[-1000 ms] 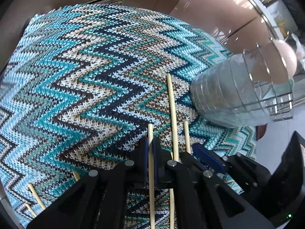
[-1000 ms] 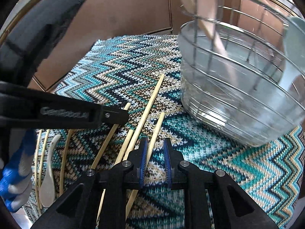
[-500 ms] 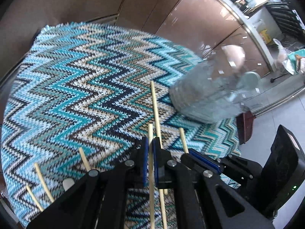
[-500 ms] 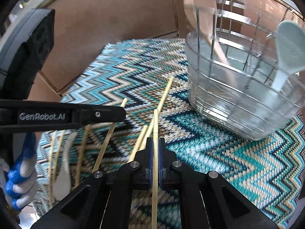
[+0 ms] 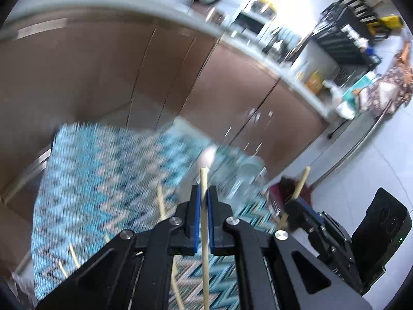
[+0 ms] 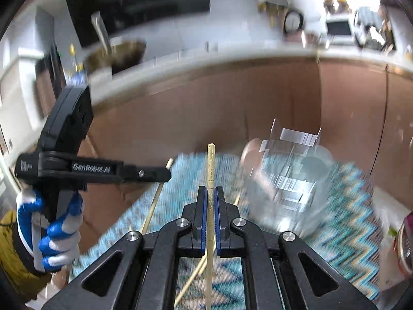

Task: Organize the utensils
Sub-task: 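Carry both chopsticks over the wire holder and open both tools to drop them in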

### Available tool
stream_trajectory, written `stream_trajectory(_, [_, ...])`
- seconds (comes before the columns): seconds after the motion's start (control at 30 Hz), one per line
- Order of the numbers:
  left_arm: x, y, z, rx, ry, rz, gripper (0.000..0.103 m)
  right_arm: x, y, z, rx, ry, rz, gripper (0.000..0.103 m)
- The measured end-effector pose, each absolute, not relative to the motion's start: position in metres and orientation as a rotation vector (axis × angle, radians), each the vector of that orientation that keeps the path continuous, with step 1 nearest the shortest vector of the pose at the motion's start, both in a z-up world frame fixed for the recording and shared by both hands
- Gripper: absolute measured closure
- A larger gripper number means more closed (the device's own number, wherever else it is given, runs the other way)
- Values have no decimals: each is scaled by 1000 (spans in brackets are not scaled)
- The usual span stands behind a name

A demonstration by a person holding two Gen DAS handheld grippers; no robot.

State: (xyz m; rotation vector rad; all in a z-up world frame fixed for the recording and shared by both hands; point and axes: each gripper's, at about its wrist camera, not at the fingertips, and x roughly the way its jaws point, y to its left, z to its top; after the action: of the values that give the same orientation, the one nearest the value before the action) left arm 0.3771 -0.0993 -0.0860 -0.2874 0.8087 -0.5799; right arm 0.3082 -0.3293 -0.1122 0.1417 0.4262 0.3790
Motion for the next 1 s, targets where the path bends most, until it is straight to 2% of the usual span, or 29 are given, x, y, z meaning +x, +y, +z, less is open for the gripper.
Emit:
stream_trajectory(0.23, [409, -132, -19, -353, 574, -550, 98, 325, -353, -52, 117, 157, 265, 98])
stream_trajectory(0.4, [438, -159, -14, -350, 465, -467, 98, 356, -362, -50, 109, 70, 212, 98])
stream_trajectory(0.67, [462, -193, -63, -300, 369, -337, 98, 389, -364, -84, 64, 56, 151, 98])
stream_trajectory(0.97, [462, -198, -118, -272, 412, -336, 97, 396, -373, -135, 109, 136, 115, 97])
stream_trajectory(1.0, [459, -196, -119, -272, 414, -338, 97, 395, -374, -136, 115, 141, 111, 94])
